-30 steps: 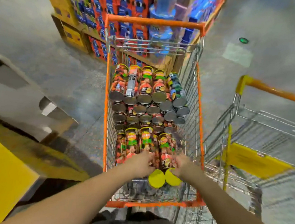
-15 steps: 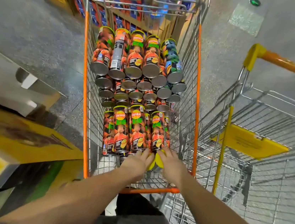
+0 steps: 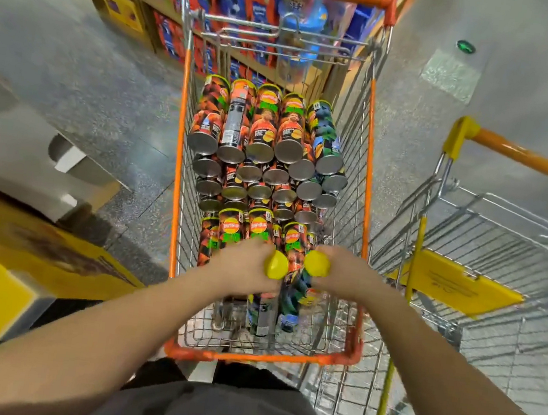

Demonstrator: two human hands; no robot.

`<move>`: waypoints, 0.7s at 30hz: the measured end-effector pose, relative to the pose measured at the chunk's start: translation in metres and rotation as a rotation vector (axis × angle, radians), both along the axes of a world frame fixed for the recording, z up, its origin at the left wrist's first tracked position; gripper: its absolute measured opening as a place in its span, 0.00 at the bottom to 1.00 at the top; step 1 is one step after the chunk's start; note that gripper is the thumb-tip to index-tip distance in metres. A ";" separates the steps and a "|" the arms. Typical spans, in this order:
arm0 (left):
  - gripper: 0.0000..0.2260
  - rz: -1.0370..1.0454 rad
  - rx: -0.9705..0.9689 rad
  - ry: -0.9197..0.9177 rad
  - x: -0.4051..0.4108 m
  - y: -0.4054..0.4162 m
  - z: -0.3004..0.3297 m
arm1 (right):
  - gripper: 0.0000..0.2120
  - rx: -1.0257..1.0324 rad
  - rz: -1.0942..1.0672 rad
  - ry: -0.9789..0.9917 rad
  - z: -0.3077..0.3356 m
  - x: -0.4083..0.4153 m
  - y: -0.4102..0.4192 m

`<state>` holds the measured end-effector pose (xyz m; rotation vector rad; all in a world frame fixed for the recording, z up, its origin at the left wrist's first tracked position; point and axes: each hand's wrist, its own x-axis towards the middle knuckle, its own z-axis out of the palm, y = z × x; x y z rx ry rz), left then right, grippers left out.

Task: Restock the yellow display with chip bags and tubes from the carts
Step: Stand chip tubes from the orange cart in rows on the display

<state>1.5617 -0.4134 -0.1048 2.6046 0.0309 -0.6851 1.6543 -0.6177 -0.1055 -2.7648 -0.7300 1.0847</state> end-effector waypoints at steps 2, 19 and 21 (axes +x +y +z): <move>0.28 0.068 -0.012 -0.046 0.008 0.018 0.036 | 0.36 0.002 0.032 -0.054 0.039 0.019 0.011; 0.29 0.821 0.193 -0.382 -0.103 0.243 0.208 | 0.29 0.219 0.478 -0.375 0.251 -0.007 0.261; 0.28 0.952 0.266 -0.394 -0.140 0.273 0.214 | 0.30 0.258 0.571 -0.373 0.255 -0.032 0.308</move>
